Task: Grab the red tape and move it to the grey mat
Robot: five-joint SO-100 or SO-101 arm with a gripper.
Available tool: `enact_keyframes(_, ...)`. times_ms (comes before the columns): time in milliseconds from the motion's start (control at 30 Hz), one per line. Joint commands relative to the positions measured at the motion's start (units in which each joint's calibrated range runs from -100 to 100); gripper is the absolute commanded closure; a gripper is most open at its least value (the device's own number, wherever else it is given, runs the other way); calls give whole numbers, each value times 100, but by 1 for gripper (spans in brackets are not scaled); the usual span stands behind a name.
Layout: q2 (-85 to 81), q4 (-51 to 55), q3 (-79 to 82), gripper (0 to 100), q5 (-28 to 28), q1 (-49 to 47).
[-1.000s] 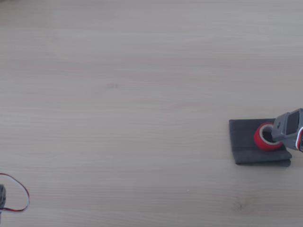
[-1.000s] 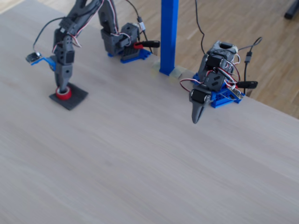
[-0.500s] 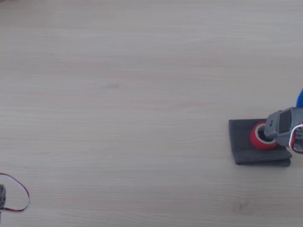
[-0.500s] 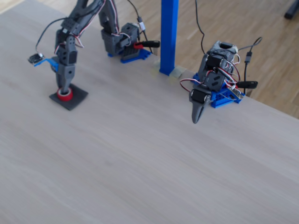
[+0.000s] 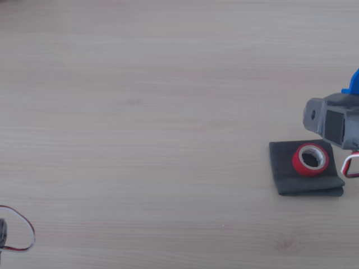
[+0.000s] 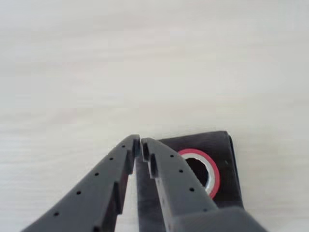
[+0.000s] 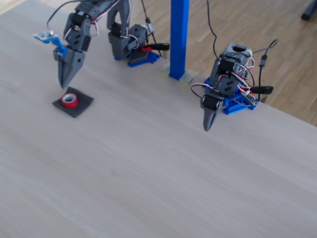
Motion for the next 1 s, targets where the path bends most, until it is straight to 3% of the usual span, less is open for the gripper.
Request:
enact_keyframes(0,-804,-3,312,98,38,-23)
enact_keyframes(967,-5262,-12,5554,98,-14,76)
